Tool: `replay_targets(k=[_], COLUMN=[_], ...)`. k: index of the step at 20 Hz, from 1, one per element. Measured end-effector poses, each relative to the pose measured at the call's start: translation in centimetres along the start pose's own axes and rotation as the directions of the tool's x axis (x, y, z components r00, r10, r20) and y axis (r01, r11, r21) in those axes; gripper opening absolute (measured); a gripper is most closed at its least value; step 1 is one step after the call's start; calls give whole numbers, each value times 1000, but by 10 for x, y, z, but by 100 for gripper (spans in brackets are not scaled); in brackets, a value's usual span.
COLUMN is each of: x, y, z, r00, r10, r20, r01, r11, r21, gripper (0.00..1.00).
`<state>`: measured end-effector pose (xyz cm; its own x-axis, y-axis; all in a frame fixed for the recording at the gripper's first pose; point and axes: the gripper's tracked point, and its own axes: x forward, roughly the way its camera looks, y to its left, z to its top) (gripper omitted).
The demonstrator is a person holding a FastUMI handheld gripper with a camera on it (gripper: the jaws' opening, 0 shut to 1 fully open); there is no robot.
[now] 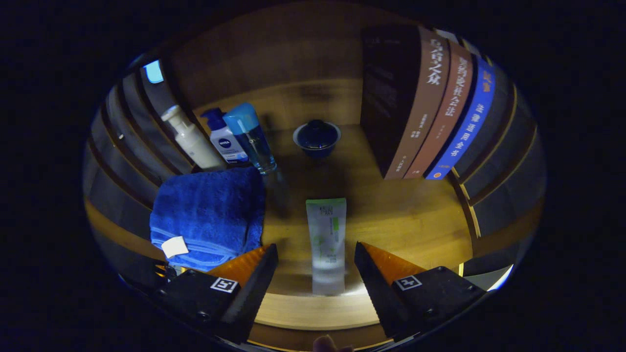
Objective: Pull open the drawer, take out the items inside it, and place them on the countertop above the cabinet.
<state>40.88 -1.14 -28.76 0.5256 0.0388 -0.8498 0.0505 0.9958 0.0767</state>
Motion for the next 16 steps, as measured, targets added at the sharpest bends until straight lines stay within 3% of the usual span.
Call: replay_targets(k=[5,9,11,16], x=[-44,-95,-125,-197], y=[-4,-2,0,1], z=[-23,-34,-34,-46], r00=[991,955,919,769], r10=[7,39,54,75], r20=[136,293,389,635], r01=[2,-4,-2,-3], r11=[998,993,991,994], r21=[-69,-120,-132,-114], gripper=[99,100,100,99])
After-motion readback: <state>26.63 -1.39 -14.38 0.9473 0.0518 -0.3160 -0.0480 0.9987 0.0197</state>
